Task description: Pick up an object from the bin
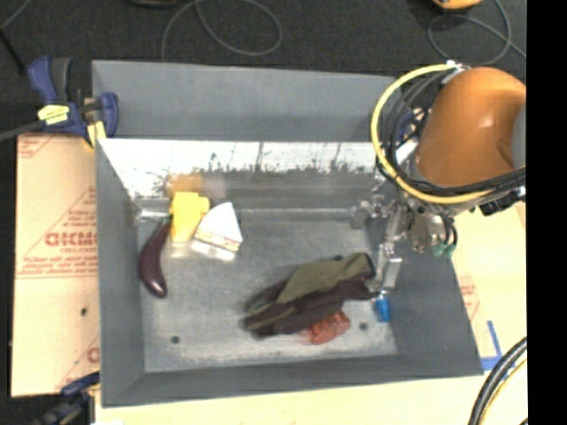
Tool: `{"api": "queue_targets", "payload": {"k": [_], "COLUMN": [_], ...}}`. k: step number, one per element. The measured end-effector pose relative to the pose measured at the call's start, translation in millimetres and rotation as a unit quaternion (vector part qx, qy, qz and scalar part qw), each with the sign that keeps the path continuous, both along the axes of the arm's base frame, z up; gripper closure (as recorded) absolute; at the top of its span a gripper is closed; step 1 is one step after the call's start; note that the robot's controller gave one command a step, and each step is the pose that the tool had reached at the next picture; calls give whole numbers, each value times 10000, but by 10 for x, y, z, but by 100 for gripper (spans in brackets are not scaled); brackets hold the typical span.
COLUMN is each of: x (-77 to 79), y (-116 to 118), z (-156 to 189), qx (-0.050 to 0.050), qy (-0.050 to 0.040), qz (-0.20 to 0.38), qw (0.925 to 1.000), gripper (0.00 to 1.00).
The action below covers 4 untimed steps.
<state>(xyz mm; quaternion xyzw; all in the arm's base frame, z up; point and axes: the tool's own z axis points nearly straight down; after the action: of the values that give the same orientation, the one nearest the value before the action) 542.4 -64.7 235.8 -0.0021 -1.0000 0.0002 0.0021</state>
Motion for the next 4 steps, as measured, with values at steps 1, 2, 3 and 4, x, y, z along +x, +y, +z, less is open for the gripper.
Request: {"api": "queue_targets", "payload": {"k": [1,2,3,4], "x": [2,6,-95,-22], "y": [1,4,41,-38], "z": [21,33,-430,-706], "qx": [-1,-4,-1,-7], "qy": [-14,-26,-65,-28], "qz": [2,6,-787,-783], "qw": [10000,10000,9969,9969], "gripper": [0,0,0,0]}}
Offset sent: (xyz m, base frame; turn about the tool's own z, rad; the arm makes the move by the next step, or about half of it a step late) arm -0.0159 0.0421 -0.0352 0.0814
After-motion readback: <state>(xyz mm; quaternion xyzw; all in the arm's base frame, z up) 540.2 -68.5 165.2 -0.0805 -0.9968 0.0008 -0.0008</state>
